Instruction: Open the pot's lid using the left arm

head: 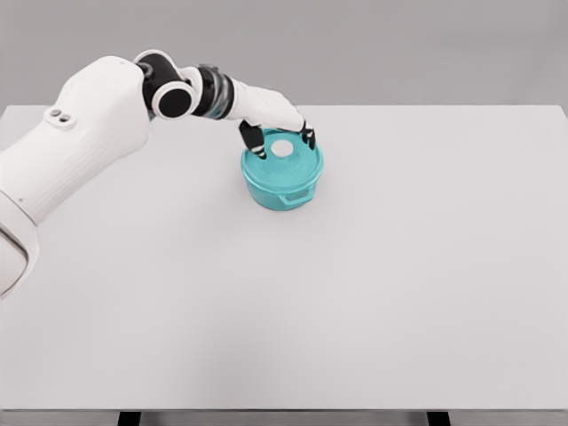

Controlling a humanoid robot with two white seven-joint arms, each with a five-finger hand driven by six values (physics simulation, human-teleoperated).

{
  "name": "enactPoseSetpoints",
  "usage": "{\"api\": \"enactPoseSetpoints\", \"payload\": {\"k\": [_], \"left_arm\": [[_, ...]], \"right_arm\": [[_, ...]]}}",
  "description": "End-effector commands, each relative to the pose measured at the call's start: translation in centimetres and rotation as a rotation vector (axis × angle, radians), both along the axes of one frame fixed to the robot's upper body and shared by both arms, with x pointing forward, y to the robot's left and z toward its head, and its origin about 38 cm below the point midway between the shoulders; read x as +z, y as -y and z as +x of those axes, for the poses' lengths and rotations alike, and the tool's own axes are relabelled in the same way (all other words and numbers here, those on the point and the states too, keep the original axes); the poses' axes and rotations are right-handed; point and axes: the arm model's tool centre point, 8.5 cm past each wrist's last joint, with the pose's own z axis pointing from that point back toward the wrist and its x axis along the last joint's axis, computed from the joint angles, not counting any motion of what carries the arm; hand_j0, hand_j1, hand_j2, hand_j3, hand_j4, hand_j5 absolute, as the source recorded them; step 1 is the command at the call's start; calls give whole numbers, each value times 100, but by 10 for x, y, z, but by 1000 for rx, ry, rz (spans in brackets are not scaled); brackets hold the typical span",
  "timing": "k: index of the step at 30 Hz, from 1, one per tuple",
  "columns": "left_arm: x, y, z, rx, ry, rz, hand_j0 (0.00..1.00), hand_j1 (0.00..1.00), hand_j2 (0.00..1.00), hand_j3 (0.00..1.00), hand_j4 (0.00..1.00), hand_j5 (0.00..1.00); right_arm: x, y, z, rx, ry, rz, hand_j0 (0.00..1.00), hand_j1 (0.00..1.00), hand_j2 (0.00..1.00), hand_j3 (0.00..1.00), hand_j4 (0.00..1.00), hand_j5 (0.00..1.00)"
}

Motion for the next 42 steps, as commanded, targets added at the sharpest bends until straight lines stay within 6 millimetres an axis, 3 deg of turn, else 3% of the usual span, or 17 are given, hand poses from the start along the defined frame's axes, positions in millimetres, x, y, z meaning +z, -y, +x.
{"api": "enactPoseSetpoints", "payload": {"k": [1, 12, 18, 20, 31, 34, 39, 42], "left_arm": [[1, 9, -7, -38, -4, -12, 80, 80, 80, 80, 80, 80], [-6, 1, -2, -2, -10, 15, 80, 80, 80, 80, 80, 80], [-7, -2, 0, 9, -12, 20, 72, 72, 72, 72, 72, 72], [-9, -2, -1, 8, -13, 24, 65, 65, 65, 65, 65, 65], [-9, -2, -1, 3, -13, 27, 45, 45, 45, 45, 45, 45], [-8, -3, -1, 0, -11, 27, 43, 43, 43, 43, 43, 43], [1, -21, 2, 6, 7, 35, 42, 42, 42, 42, 42, 42], [9, -47, 5, 2, 17, 43, 42, 42, 42, 42, 42, 42]], "right_arm": [[0, 0, 0, 0, -1, 0, 100, 100, 100, 100, 100, 100], [0, 0, 0, 0, 0, 1, 100, 100, 100, 100, 100, 100], [0, 0, 0, 0, -1, 0, 100, 100, 100, 100, 100, 100], [0, 0, 0, 0, 0, 1, 100, 100, 100, 100, 100, 100], [0, 0, 0, 0, 0, 1, 100, 100, 100, 100, 100, 100], [0, 0, 0, 0, -1, 0, 100, 100, 100, 100, 100, 100], [0, 0, 0, 0, 0, 1, 100, 100, 100, 100, 100, 100], [0, 0, 0, 0, 0, 1, 100, 100, 100, 100, 100, 100]]}}
